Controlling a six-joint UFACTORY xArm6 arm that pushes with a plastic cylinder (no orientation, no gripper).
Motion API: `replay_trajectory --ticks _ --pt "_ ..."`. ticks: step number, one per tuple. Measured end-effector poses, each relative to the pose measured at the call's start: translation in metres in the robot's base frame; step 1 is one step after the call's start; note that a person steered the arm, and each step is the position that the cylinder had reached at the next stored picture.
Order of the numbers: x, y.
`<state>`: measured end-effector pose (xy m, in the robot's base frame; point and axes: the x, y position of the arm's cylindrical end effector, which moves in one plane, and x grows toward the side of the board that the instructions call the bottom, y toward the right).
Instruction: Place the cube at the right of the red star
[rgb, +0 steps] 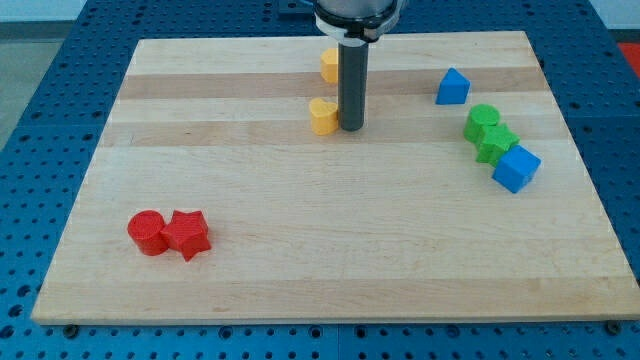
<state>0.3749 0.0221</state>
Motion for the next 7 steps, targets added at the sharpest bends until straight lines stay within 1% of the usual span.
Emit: replay_trajectory --ticks 1,2,3,4,5,6,7 --pt "0.002 -0.002" --pt "0.032 -0.002" --pt "0.073 0.0" --pt "0.102 0.002" --pt "0.137 0.019" --pt "0.157 0.031" --pt "0.164 0.031"
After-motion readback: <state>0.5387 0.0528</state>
